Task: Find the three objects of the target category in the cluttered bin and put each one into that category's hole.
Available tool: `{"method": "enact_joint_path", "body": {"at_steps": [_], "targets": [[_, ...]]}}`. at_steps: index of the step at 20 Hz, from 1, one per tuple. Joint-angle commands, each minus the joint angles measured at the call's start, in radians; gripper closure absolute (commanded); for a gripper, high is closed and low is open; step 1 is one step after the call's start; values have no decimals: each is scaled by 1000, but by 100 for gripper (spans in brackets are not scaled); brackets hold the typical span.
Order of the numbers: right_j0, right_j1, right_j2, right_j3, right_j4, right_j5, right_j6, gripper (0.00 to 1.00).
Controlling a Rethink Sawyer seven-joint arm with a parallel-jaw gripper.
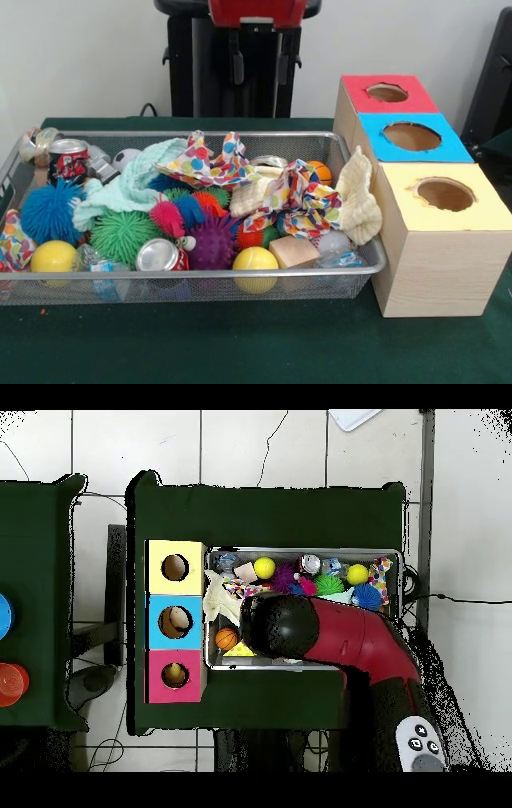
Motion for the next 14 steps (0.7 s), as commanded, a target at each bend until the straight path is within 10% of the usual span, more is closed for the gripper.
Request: {"method": "enact_joint_path", "body": {"at_steps": [1,14], "targets": [[-60,18,-15,60,-25,-16,64,0],[-310,99,87,-36,-170,12,-187,0]]}}
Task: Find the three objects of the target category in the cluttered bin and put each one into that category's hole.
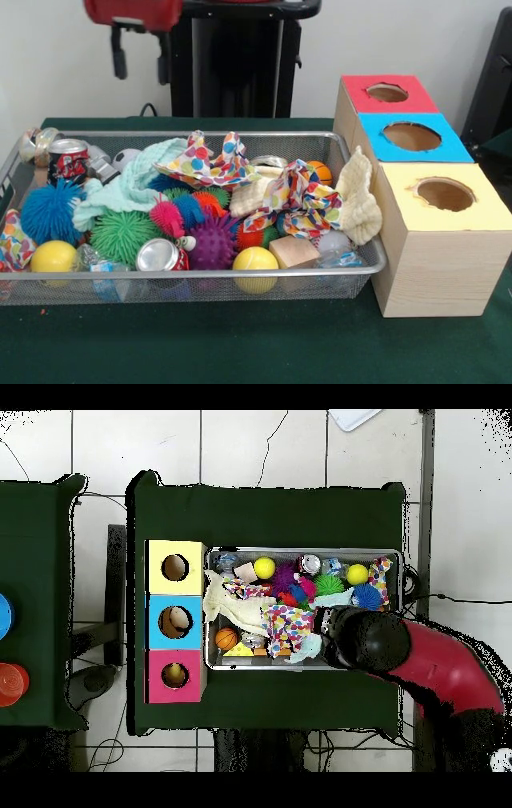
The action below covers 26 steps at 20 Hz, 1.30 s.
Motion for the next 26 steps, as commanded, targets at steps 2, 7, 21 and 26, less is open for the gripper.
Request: {"method": "enact_joint_path", "body": {"at_steps": [2,7,21,26], "targets": [[-90,111,106,-62,-98,25,-195,0],[-131,182,153,-96,-138,-5,-196,0],[-132,371,192,-199,-253,-135,-118,0],[-151,406,208,-226,-279,-140,-128,0]]}}
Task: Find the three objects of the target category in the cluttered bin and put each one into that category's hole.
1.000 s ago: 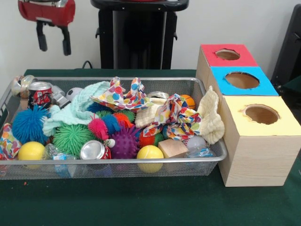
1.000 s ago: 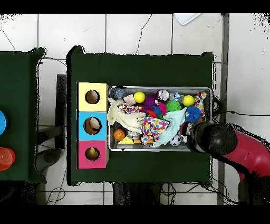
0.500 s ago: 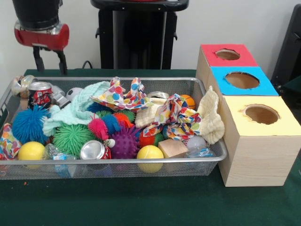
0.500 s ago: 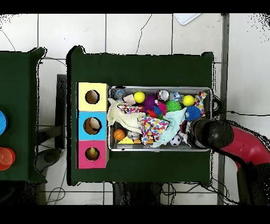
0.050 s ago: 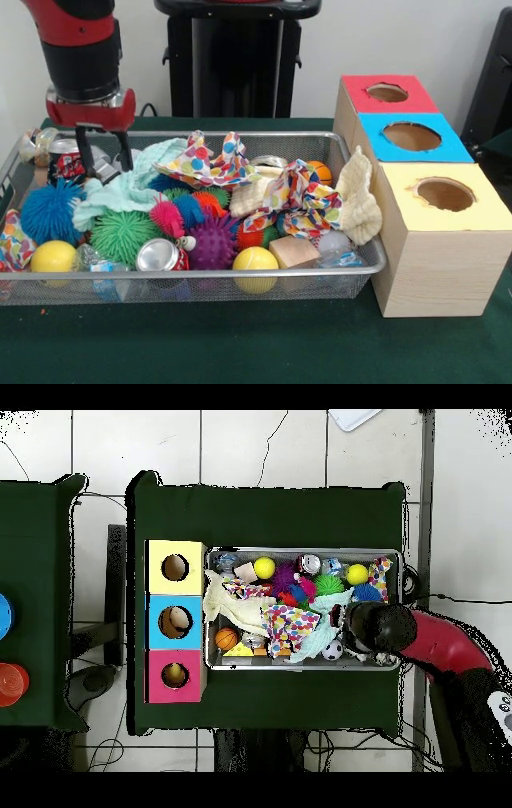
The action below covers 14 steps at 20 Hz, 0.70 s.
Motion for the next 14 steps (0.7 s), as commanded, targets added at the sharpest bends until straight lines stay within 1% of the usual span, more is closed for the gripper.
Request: {"method": "enact_joint_path", "body": {"at_steps": [1,6,14], "targets": [[-17,100,95,-83,-81,-40,-129,0],[-7,152,70,-141,-137,-76,-106,0],[-19,207,94,-173,-163,-82,-103,0]]}}
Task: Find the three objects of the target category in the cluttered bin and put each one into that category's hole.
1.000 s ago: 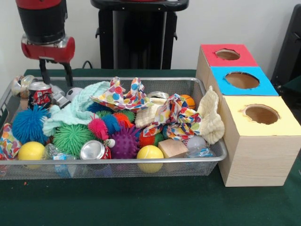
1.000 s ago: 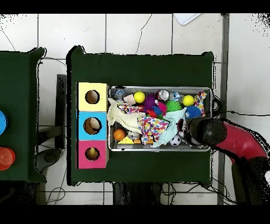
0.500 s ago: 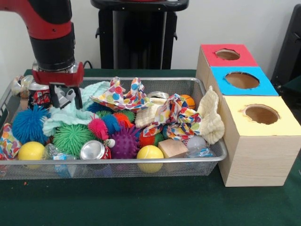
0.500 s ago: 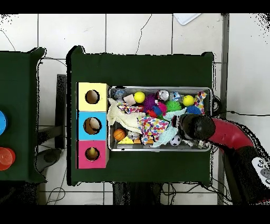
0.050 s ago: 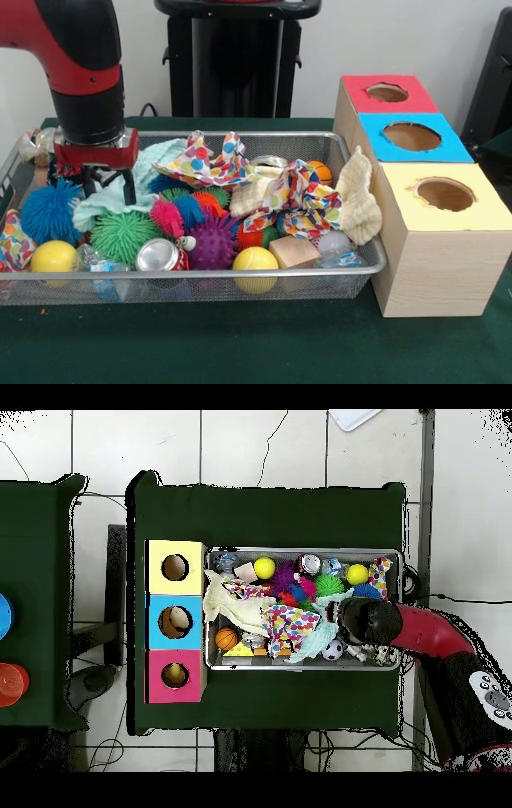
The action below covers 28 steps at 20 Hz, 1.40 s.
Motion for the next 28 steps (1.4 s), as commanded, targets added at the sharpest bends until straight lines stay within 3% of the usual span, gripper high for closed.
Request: {"method": "enact_joint_path", "body": {"at_steps": [1,7,10,11,21,25,28], "targets": [[-10,91,70,-89,-71,-53,-100,0],[11,188,44,-162,-107,-57,-82,0],[20,193,34,-176,-105,-45,-70,0],[29,187,20,-176,-103,-36,-55,100],[65,133,-22,-130,-100,-34,-1,100],[115,39,-38,-35,-48,29,68,100],[176,-121,-49,90,16,57,144,100]]}}
